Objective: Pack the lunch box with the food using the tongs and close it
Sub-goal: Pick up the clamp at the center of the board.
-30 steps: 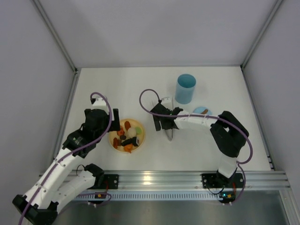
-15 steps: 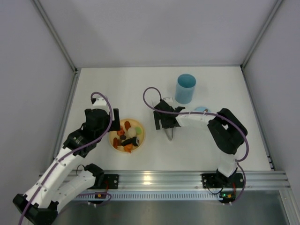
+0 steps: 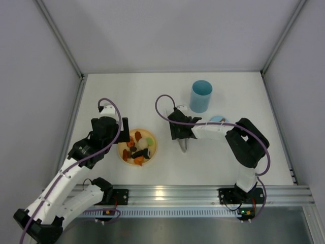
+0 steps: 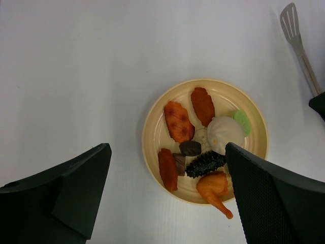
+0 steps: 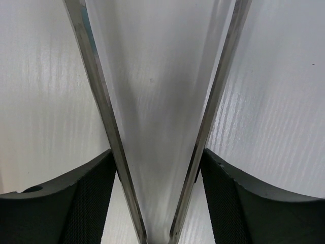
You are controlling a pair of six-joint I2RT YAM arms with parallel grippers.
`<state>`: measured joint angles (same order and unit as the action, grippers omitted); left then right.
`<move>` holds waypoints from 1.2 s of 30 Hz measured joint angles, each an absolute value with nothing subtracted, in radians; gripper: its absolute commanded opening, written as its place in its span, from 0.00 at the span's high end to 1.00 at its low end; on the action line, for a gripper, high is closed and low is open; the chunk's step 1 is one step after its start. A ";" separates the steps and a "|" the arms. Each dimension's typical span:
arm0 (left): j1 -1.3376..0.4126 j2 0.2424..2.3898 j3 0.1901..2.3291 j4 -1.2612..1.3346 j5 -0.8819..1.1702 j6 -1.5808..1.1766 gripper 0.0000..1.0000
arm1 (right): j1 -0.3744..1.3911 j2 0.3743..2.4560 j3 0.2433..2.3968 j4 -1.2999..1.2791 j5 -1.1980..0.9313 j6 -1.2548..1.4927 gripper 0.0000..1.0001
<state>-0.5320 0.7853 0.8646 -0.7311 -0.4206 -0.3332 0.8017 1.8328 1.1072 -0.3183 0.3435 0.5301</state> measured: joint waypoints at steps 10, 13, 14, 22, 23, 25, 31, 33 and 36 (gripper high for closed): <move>-0.532 0.663 0.888 -0.767 -0.441 -0.400 0.01 | 0.802 1.770 1.057 -0.342 0.334 0.499 0.57; -0.532 0.611 0.875 -0.767 -0.444 -0.405 0.01 | 0.802 1.701 1.052 -0.392 0.335 0.488 0.56; -0.532 0.600 0.871 -0.767 -0.443 -0.406 0.01 | 0.802 1.673 1.052 -0.403 0.336 0.486 0.56; -0.532 0.591 0.852 -0.764 -0.439 -0.418 0.01 | 0.802 1.462 1.052 -0.478 0.348 0.472 0.55; -0.532 0.591 0.851 -0.764 -0.438 -0.418 0.01 | 0.802 1.454 1.052 -0.488 0.348 0.472 0.55; -0.532 0.591 0.849 -0.764 -0.437 -0.418 0.01 | 0.804 1.439 1.052 -0.515 0.349 0.472 0.55; -0.532 0.570 0.846 -0.763 -0.434 -0.418 0.01 | 0.825 1.372 1.053 -0.582 0.350 0.472 0.61; -0.532 0.567 0.845 -0.762 -0.433 -0.418 0.01 | 0.843 1.338 1.055 -0.606 0.347 0.472 0.61; -0.532 0.567 0.840 -0.761 -0.427 -0.417 0.01 | 0.884 1.285 1.056 -0.635 0.339 0.473 0.62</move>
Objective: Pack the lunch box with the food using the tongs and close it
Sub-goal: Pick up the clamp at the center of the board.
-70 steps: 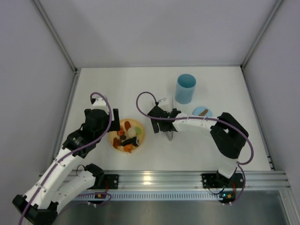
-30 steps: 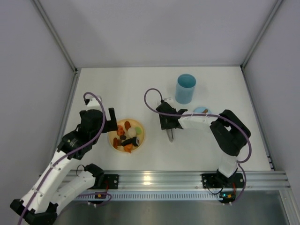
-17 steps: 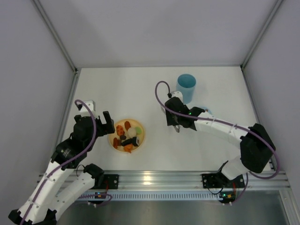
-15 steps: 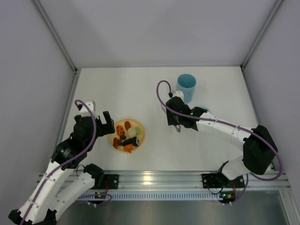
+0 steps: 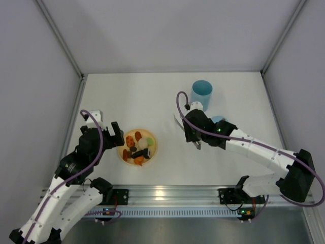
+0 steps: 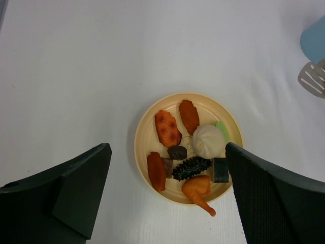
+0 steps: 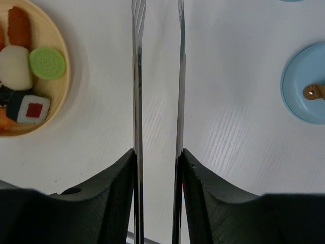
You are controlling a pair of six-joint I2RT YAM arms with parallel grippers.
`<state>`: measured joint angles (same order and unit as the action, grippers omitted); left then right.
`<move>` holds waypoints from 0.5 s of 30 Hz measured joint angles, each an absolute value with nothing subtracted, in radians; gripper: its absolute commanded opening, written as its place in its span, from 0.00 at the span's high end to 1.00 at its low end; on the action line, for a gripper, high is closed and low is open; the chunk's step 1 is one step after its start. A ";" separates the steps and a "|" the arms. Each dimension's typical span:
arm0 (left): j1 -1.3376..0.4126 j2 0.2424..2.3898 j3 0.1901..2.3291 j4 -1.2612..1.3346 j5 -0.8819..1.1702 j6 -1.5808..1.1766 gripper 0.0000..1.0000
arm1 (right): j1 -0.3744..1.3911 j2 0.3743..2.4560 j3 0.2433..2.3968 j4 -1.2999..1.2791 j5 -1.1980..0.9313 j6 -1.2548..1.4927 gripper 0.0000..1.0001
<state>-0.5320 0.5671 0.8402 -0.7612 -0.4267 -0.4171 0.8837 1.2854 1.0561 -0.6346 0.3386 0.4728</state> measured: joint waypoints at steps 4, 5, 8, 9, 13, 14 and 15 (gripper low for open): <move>-0.532 0.567 0.839 -0.760 -0.419 -0.417 0.01 | 0.957 1.238 1.070 -0.666 0.329 0.482 0.62; -0.532 0.567 0.839 -0.760 -0.417 -0.417 0.01 | 0.981 1.232 1.078 -0.674 0.327 0.485 0.62; -0.532 0.567 0.839 -0.760 -0.415 -0.417 0.01 | 1.060 1.229 1.110 -0.697 0.327 0.499 0.61; -0.532 0.567 0.839 -0.760 -0.415 -0.417 0.01 | 1.090 1.230 1.122 -0.705 0.333 0.504 0.61; -0.532 0.567 0.836 -0.760 -0.412 -0.417 0.01 | 1.188 1.252 1.178 -0.723 0.344 0.525 0.60; -0.532 0.567 0.836 -0.760 -0.412 -0.417 0.01 | 1.206 1.262 1.193 -0.726 0.345 0.529 0.60; -0.532 0.567 0.835 -0.760 -0.412 -0.417 0.01 | 1.221 1.275 1.207 -0.726 0.347 0.531 0.59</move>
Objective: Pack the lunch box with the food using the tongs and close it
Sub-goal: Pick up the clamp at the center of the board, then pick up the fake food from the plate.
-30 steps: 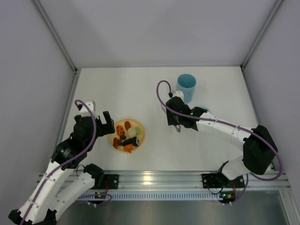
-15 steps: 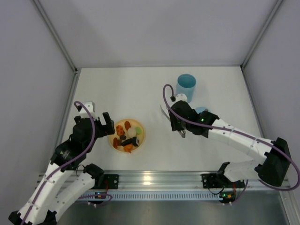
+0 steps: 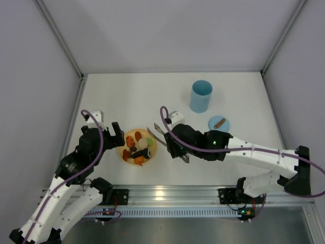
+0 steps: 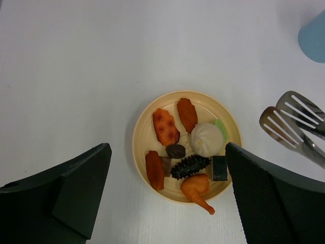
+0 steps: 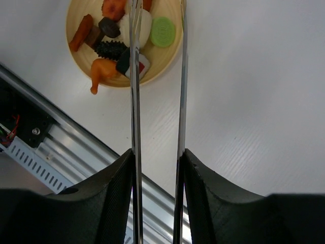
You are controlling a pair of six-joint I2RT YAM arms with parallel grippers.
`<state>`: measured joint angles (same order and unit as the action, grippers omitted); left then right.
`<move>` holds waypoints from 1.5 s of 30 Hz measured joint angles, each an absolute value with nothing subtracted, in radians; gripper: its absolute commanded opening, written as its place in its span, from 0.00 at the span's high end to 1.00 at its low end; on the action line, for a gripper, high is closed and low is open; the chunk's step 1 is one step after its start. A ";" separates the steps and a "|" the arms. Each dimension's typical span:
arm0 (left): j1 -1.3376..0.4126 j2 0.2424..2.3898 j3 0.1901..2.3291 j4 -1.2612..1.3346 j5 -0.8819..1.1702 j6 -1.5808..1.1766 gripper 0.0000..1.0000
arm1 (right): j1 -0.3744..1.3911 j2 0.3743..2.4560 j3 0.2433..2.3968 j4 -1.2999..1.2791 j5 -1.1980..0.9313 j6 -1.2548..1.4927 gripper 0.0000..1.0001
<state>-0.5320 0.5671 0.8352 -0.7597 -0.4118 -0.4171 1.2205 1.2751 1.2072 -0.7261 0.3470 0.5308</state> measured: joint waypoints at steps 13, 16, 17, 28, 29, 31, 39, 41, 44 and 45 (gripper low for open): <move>-0.532 0.567 0.830 -0.760 -0.412 -0.417 0.01 | 1.291 1.481 1.280 -0.722 0.358 0.543 0.48; -0.532 0.567 0.830 -0.760 -0.412 -0.418 0.01 | 1.293 1.502 1.285 -0.723 0.355 0.543 0.48; -0.532 0.567 0.830 -0.760 -0.412 -0.417 0.01 | 1.293 1.509 1.291 -0.722 0.353 0.543 0.48; -0.532 0.567 0.830 -0.760 -0.413 -0.418 0.01 | 1.293 1.586 1.332 -0.711 0.340 0.542 0.47; -0.532 0.567 0.830 -0.760 -0.413 -0.417 0.01 | 1.293 1.592 1.332 -0.711 0.339 0.542 0.47; -0.533 0.566 0.830 -0.760 -0.413 -0.418 0.01 | 1.293 1.600 1.332 -0.711 0.337 0.542 0.47; -0.537 0.565 0.830 -0.760 -0.413 -0.418 0.01 | 1.293 1.621 1.332 -0.709 0.329 0.542 0.53; -0.539 0.565 0.830 -0.760 -0.413 -0.418 0.01 | 1.293 1.627 1.334 -0.708 0.324 0.542 0.56; -0.540 0.565 0.830 -0.760 -0.414 -0.418 0.01 | 1.293 1.634 1.344 -0.705 0.319 0.541 0.61; -0.541 0.565 0.830 -0.760 -0.414 -0.418 0.01 | 1.293 1.634 1.346 -0.704 0.318 0.541 0.63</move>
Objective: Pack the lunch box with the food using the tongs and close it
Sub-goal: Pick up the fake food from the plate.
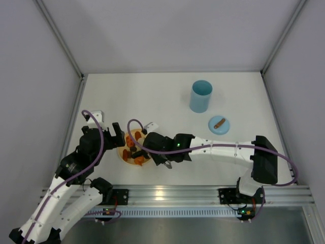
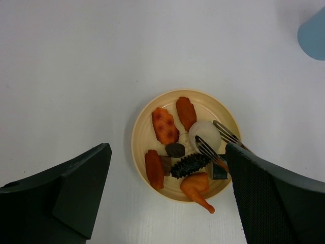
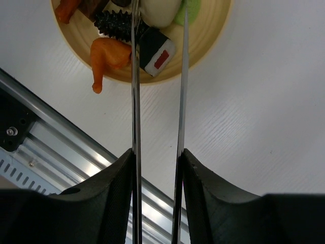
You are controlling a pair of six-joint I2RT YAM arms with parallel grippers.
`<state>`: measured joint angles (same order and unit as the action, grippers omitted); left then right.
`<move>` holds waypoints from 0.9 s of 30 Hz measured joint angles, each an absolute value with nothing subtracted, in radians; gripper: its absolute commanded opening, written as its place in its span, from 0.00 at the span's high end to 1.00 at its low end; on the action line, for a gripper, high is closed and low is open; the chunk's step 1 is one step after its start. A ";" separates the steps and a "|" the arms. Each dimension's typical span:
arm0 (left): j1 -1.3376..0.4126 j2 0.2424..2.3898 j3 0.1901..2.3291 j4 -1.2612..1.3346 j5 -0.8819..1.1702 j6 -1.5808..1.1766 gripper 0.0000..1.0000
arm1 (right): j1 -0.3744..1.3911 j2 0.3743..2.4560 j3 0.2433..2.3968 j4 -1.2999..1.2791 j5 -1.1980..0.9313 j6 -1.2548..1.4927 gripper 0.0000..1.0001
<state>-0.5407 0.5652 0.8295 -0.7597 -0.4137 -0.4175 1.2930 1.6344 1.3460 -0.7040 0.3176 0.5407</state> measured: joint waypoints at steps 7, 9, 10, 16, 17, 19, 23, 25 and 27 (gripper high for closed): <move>-0.545 0.565 0.830 -0.760 -0.417 -0.418 0.01 | 1.293 1.636 1.367 -0.706 0.316 0.538 0.71; -0.545 0.565 0.830 -0.760 -0.417 -0.418 0.01 | 1.293 1.636 1.376 -0.710 0.317 0.538 0.71; -0.546 0.565 0.830 -0.760 -0.417 -0.418 0.01 | 1.293 1.636 1.380 -0.711 0.318 0.538 0.72; -0.550 0.565 0.830 -0.760 -0.421 -0.418 0.01 | 1.293 1.619 1.397 -0.717 0.332 0.534 0.73; -0.550 0.565 0.830 -0.760 -0.421 -0.418 0.01 | 1.293 1.614 1.397 -0.718 0.336 0.534 0.73; -0.551 0.565 0.830 -0.760 -0.421 -0.418 0.01 | 1.293 1.605 1.397 -0.720 0.339 0.534 0.73; -0.551 0.565 0.830 -0.760 -0.421 -0.418 0.01 | 1.293 1.593 1.397 -0.722 0.340 0.534 0.74; -0.551 0.565 0.830 -0.760 -0.421 -0.418 0.01 | 1.293 1.591 1.397 -0.723 0.340 0.534 0.74; -0.551 0.565 0.830 -0.760 -0.424 -0.418 0.01 | 1.293 1.590 1.397 -0.723 0.340 0.534 0.74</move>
